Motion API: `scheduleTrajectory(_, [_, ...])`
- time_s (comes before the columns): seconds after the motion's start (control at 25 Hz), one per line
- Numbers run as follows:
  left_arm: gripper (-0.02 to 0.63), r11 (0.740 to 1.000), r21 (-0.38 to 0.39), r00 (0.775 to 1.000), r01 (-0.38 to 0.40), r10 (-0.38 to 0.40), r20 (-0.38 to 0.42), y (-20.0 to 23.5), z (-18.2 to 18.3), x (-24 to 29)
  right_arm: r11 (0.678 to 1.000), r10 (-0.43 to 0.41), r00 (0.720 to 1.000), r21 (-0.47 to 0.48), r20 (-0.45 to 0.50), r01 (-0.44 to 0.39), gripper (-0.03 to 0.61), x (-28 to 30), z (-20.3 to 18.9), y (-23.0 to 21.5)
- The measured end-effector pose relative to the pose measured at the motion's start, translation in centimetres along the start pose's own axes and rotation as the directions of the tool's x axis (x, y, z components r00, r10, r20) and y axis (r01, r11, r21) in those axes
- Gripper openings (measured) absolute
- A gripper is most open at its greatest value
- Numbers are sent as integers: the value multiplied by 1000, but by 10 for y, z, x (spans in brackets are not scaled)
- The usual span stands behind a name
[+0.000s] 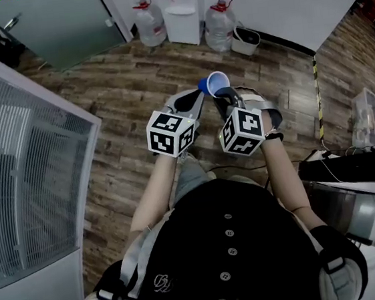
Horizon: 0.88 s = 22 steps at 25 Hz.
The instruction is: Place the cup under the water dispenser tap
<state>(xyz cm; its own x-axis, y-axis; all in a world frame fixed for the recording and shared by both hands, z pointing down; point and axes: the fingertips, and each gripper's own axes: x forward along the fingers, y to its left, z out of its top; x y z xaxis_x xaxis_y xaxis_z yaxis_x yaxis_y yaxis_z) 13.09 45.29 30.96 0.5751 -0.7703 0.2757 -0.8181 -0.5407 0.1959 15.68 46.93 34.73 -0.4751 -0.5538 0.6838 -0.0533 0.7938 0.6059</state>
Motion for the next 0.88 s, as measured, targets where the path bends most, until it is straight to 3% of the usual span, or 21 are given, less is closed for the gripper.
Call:
scheduleTrajectory(0.4, [-2, 997, -54, 998, -59, 60, 25, 35, 3, 19, 994, 105, 995, -24, -1, -105, 17, 32, 7, -6])
scheduleTrajectory(0.88, [-2, 997, -59, 999, -41, 42, 22, 126, 39, 76, 994, 107, 993, 23, -53, -106, 17, 106, 6, -92])
